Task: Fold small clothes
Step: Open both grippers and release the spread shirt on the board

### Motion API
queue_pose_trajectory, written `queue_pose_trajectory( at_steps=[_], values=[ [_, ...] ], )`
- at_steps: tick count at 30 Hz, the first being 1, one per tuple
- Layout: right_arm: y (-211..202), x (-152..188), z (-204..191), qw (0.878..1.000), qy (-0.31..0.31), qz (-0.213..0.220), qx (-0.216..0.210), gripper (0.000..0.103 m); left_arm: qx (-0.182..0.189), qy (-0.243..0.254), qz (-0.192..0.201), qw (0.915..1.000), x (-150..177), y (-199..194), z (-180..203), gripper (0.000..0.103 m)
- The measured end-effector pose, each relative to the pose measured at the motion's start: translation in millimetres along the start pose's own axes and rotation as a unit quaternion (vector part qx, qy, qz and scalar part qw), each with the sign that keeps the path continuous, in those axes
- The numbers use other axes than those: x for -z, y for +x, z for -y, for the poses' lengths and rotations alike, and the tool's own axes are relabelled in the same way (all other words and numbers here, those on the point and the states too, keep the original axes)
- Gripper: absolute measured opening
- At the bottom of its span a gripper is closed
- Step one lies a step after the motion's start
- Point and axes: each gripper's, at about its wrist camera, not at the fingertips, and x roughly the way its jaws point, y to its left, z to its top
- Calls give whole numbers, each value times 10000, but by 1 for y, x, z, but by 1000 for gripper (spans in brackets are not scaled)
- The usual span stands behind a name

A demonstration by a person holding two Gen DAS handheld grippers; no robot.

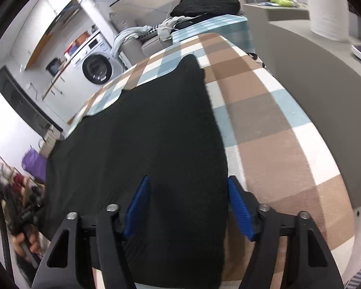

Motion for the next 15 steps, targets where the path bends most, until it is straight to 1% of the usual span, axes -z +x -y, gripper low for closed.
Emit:
queue_pose_trajectory(
  at_steps=[1,2,3,4,5,6,8,10,12,15],
  values=[
    [1,1,-4,10000,-75,15,-10,37,-27,49,14,10000,1,0,2,73],
    [3,1,-7,9999,-104,36,-3,34,-100,91,45,9999,2,-1,3,64],
    [2,3,-11,9997,-181,133,59,28,-221,138,94,9996,3,-1,5,59],
    [1,4,-13,9995,-227,219,84,20,-214,193,140,9995,4,-2,7,50],
    [1,5,-14,9993,-255,258,79,18,-119,203,151,9996,4,-3,8,35],
    [0,6,-15,9991,-288,289,127,17,-51,224,166,9996,5,-5,10,31],
    [0,7,-17,9990,-261,309,168,17,-140,333,195,9992,5,-6,13,25],
    [1,7,-17,9990,-244,338,188,16,-152,392,215,9989,5,-8,15,23],
    [0,7,-18,9987,-273,381,222,16,-99,315,213,9992,5,-8,12,23],
    [1,11,-21,9974,-419,398,419,15,-93,258,231,9994,5,-9,12,23]
  ],
)
